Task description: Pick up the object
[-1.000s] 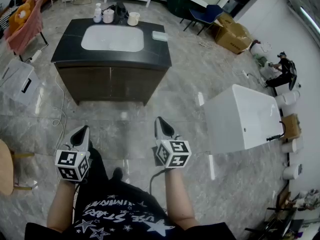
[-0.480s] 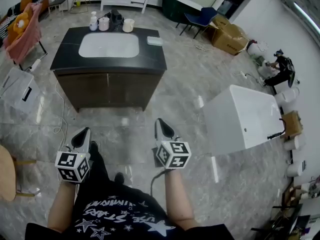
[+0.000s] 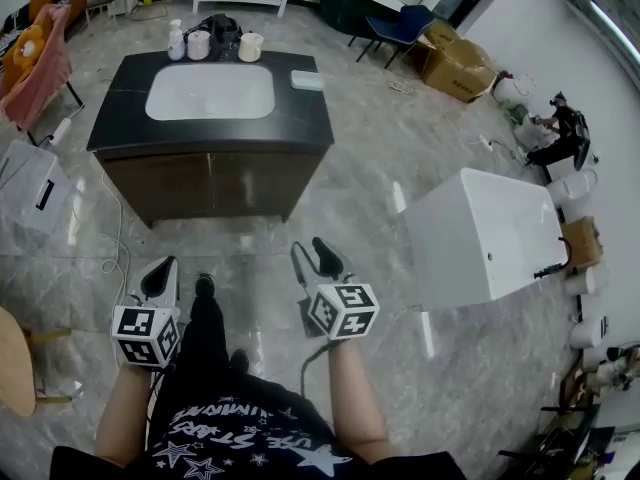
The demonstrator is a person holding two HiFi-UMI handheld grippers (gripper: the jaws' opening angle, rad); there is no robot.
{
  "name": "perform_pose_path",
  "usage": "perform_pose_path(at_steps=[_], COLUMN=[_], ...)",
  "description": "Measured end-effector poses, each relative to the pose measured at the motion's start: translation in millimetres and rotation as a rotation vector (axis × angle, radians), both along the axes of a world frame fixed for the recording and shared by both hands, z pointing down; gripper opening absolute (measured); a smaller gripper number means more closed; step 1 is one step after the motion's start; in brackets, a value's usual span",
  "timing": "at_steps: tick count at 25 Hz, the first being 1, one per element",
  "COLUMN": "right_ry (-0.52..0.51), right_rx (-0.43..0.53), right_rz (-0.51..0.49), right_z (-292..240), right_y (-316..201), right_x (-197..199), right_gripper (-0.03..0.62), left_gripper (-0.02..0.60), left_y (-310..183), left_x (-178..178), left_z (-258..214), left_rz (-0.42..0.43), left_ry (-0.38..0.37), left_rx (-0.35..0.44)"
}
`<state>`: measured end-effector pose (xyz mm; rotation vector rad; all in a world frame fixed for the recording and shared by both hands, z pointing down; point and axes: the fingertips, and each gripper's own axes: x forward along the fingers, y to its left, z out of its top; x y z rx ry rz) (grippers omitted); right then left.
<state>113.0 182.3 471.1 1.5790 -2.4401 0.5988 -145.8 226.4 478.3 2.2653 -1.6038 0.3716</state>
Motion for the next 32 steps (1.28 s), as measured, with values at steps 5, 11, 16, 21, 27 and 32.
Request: perform_pose_path(at_steps=[5, 11, 16, 21, 27, 32], right_ry=[0.003, 0.009, 0.020, 0.028, 0.015, 0.033], right_rx=[-0.020, -0.038, -0.058, -0.085, -0.095, -0.118], right_rz=[0.015, 0.027, 0.059, 0.102, 0.145, 0.173], right_z=[5, 10, 5, 0, 2, 8], right_y=[-48, -132, -205, -268, -319, -338], right_x=[-4, -14, -29, -38, -55, -47], right_gripper=[0.206, 0.206, 0.206, 0.206, 0.206, 0.206], left_gripper=[0.008, 0.008, 0.008, 0.008, 0.008, 0.008], left_y=[-54, -140, -217, -284, -335, -362], left_x=[-7, -24, -41, -52, -61, -57], left_z=[4, 5, 6, 9, 20, 28], left_rz=[0.015, 0.020, 0.031, 0.065, 0.115, 0.141], left_ry=[-0.002, 0.010, 0.031, 0.052, 0.075, 0.086], left_rx=[0.002, 0.003, -0.022, -0.042, -0.062, -0.087])
